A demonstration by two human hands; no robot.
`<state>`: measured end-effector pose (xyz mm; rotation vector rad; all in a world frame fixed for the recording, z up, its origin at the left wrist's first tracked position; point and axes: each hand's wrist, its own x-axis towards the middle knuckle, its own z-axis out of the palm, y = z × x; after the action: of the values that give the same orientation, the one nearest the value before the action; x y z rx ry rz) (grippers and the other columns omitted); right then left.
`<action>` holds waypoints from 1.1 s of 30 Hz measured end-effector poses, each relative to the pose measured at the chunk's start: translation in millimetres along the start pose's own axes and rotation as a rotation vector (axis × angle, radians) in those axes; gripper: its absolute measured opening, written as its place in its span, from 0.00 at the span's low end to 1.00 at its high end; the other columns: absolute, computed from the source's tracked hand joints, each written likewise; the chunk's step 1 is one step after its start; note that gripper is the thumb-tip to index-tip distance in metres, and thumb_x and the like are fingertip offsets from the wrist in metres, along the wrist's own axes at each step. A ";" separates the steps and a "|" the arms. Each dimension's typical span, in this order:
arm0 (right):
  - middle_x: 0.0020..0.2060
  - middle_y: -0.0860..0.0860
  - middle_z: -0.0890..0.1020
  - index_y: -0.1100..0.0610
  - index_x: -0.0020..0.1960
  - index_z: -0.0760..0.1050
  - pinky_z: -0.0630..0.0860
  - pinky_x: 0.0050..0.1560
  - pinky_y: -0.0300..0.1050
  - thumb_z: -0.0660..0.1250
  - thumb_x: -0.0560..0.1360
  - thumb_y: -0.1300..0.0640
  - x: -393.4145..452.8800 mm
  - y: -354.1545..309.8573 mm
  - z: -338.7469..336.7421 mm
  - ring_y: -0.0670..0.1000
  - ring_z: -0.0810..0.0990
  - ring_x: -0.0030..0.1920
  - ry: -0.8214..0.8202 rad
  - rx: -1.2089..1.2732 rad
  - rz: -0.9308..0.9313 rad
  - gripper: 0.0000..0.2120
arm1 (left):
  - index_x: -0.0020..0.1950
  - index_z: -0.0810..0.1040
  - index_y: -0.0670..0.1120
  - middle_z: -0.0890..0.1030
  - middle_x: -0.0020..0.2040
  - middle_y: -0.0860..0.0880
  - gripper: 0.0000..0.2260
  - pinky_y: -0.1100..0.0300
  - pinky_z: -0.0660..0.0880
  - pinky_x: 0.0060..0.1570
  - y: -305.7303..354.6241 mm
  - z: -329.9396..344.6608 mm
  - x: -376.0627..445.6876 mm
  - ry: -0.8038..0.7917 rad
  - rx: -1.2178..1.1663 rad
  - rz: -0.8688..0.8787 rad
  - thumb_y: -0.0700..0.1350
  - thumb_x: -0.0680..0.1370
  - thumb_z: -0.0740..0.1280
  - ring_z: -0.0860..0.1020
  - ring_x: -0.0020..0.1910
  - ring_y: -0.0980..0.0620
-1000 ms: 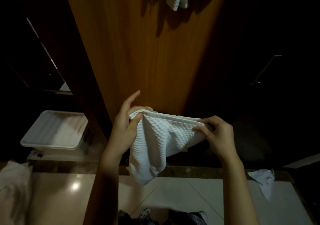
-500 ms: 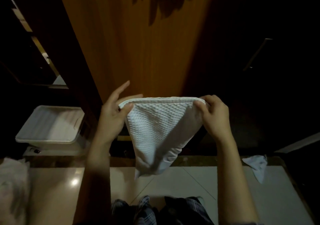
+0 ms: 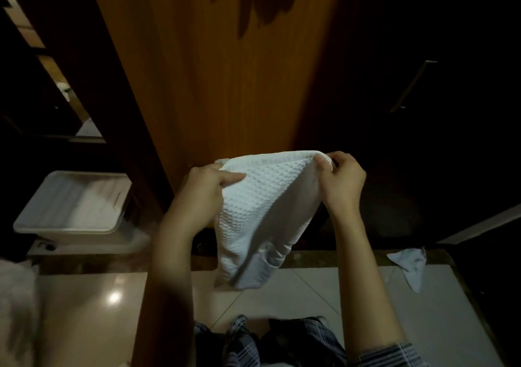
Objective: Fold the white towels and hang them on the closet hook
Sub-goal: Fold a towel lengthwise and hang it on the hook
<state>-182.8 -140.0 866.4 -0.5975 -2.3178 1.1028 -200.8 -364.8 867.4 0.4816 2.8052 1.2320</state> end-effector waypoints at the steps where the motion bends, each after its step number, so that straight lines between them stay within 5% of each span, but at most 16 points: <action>1: 0.38 0.51 0.79 0.56 0.43 0.76 0.66 0.28 0.28 0.64 0.78 0.56 -1.3 -1.8 -0.3 0.41 0.74 0.34 -0.015 0.016 0.027 0.07 | 0.62 0.79 0.48 0.75 0.66 0.46 0.22 0.50 0.69 0.66 4.6 3.0 0.3 0.024 0.011 -0.005 0.27 0.77 0.57 0.71 0.65 0.46; 4: 0.33 0.50 0.78 0.57 0.46 0.76 0.68 0.23 0.30 0.63 0.78 0.55 -4.5 -11.1 -7.9 0.45 0.75 0.29 -0.141 -0.032 0.001 0.07 | 0.67 0.73 0.46 0.76 0.65 0.46 0.23 0.52 0.72 0.62 22.3 12.1 0.0 0.149 0.052 0.021 0.28 0.77 0.58 0.73 0.62 0.46; 10: 0.39 0.47 0.77 0.47 0.53 0.65 0.80 0.37 0.41 0.64 0.76 0.59 -27.4 -54.0 -21.1 0.45 0.79 0.38 -0.513 -0.083 -0.313 0.12 | 0.71 0.68 0.46 0.75 0.64 0.45 0.22 0.63 0.71 0.59 51.0 24.9 2.0 0.282 -0.013 0.031 0.31 0.79 0.58 0.73 0.61 0.48; 13: 0.35 0.48 0.78 0.48 0.52 0.72 0.77 0.38 0.43 0.64 0.74 0.60 -36.0 -68.1 -22.0 0.45 0.78 0.35 -0.679 -0.162 -0.564 0.10 | 0.67 0.73 0.43 0.78 0.62 0.45 0.18 0.81 0.65 0.49 55.3 22.3 -0.1 0.285 -0.171 0.044 0.32 0.78 0.60 0.73 0.58 0.57; 15: 0.32 0.46 0.79 0.49 0.45 0.78 0.73 0.34 0.38 0.65 0.73 0.61 -37.9 -73.8 -22.7 0.45 0.76 0.31 -0.722 -0.151 -0.589 0.08 | 0.64 0.76 0.44 0.78 0.62 0.47 0.16 0.84 0.64 0.45 53.8 18.4 -1.0 0.258 -0.329 0.014 0.33 0.78 0.61 0.71 0.56 0.62; 20: 0.34 0.39 0.81 0.45 0.46 0.80 0.75 0.35 0.33 0.66 0.72 0.61 -28.3 -78.6 -27.6 0.40 0.80 0.36 -0.800 -0.229 -0.437 0.11 | 0.59 0.74 0.62 0.78 0.58 0.57 0.24 0.74 0.70 0.52 48.1 7.7 -2.1 0.179 -0.527 0.053 0.32 0.78 0.60 0.75 0.51 0.65; 23: 0.43 0.45 0.84 0.50 0.53 0.80 0.79 0.45 0.39 0.69 0.71 0.62 -25.5 -74.9 -28.9 0.41 0.80 0.43 -0.802 -0.380 -0.406 0.13 | 0.67 0.65 0.63 0.79 0.60 0.47 0.27 0.54 0.78 0.48 43.3 8.8 -2.6 0.128 -0.589 0.025 0.33 0.78 0.62 0.80 0.44 0.49; 26: 0.40 0.44 0.82 0.48 0.49 0.82 0.77 0.41 0.38 0.73 0.69 0.52 -26.7 -78.4 -27.8 0.42 0.78 0.42 -0.719 -0.444 -0.455 0.09 | 0.71 0.57 0.66 0.79 0.52 0.36 0.33 0.35 0.74 0.51 41.8 4.6 -3.0 0.079 -0.662 -0.016 0.35 0.78 0.64 0.76 0.47 0.30; 29: 0.37 0.45 0.74 0.47 0.45 0.83 0.65 0.36 0.38 0.72 0.67 0.42 -24.0 -82.4 -26.4 0.46 0.72 0.42 -0.522 -0.528 -0.610 0.12 | 0.69 0.53 0.70 0.76 0.54 0.31 0.35 0.37 0.71 0.57 39.2 -1.9 -3.7 0.045 -0.731 0.023 0.35 0.78 0.64 0.76 0.52 0.31; 33: 0.39 0.48 0.75 0.52 0.41 0.84 0.62 0.41 0.43 0.74 0.64 0.45 -20.4 -84.2 -23.8 0.51 0.72 0.44 -0.440 -0.430 -0.865 0.12 | 0.72 0.56 0.63 0.79 0.56 0.35 0.33 0.46 0.76 0.56 29.3 -3.4 -1.6 0.029 -0.801 0.087 0.35 0.77 0.64 0.79 0.54 0.38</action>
<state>-166.9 -186.4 941.7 0.5592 -2.7451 0.3356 -192.1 -349.0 890.8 0.5112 2.0428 2.1966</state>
